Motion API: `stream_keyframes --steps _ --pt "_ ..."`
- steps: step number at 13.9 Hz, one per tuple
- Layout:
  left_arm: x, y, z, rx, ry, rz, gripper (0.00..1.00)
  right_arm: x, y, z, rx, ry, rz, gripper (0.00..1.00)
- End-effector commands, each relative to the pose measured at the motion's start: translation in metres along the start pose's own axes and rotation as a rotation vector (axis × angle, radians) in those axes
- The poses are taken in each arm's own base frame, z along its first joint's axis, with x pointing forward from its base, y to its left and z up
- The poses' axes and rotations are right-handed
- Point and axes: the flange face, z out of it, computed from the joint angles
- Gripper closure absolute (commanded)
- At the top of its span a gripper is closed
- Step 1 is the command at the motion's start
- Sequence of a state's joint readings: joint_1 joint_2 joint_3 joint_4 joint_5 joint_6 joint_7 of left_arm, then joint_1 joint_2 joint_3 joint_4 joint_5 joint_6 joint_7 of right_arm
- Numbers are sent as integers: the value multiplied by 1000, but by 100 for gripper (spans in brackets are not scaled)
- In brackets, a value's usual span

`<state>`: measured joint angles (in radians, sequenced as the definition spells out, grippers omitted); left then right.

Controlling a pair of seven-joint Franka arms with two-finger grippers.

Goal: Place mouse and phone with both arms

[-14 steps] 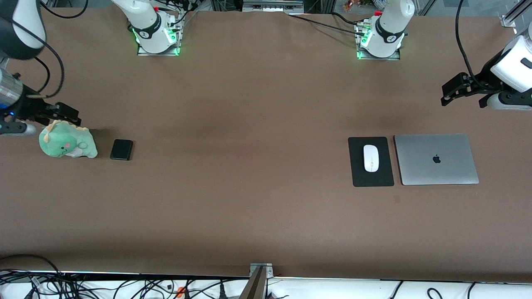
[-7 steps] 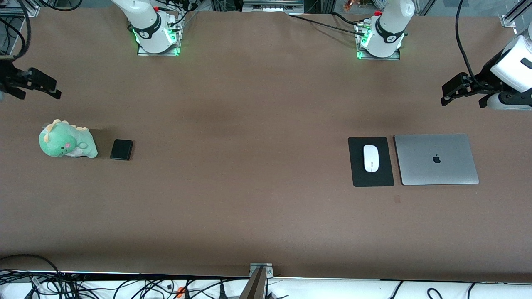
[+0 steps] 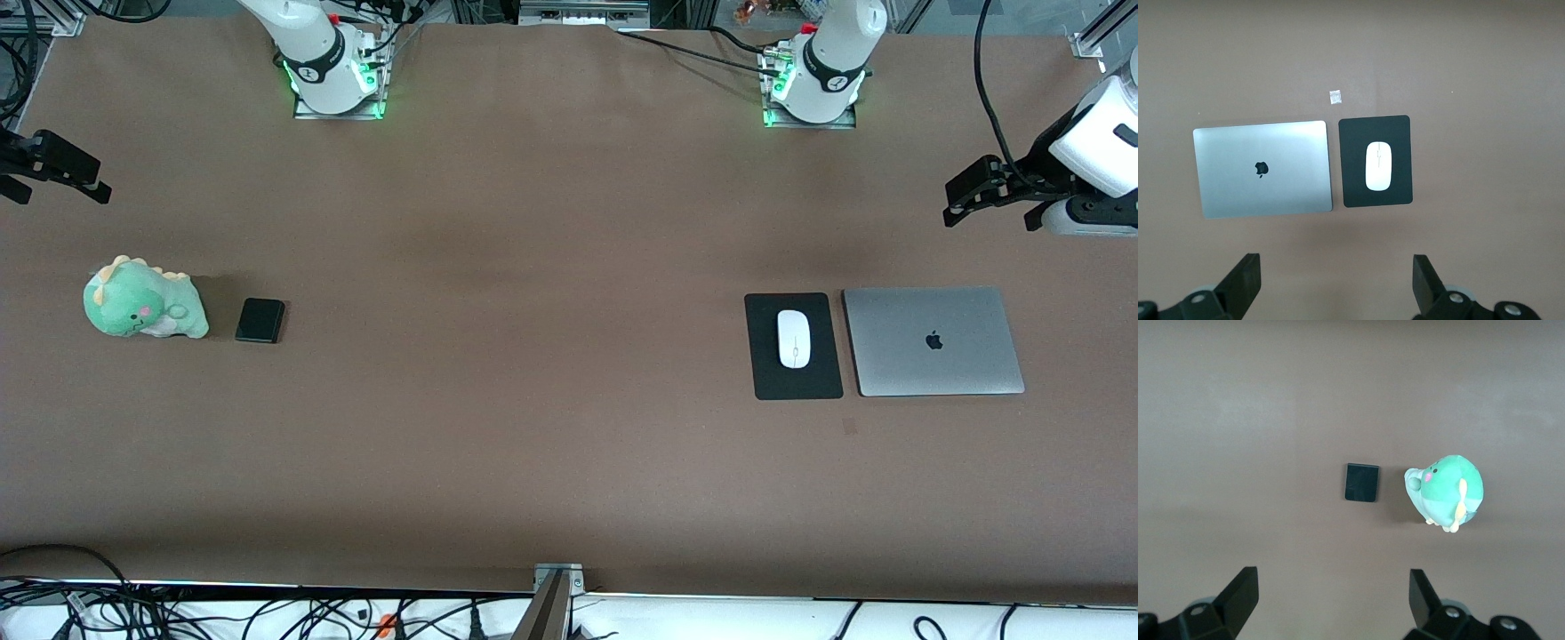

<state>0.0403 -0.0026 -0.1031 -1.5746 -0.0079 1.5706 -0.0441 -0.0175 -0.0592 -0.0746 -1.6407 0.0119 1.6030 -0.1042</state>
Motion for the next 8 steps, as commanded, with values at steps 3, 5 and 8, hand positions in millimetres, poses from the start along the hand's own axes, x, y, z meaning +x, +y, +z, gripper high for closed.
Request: stream_keyframes --steps 3,5,8 --pt "2 1 -4 -10 4 21 0 6 0 -4 0 15 -16 0" --pt "2 1 -2 -10 1 21 0 8 0 -3 -1 25 -15 0" --pt "2 0 -2 -10 1 20 0 8 0 -2 0 20 -15 0"
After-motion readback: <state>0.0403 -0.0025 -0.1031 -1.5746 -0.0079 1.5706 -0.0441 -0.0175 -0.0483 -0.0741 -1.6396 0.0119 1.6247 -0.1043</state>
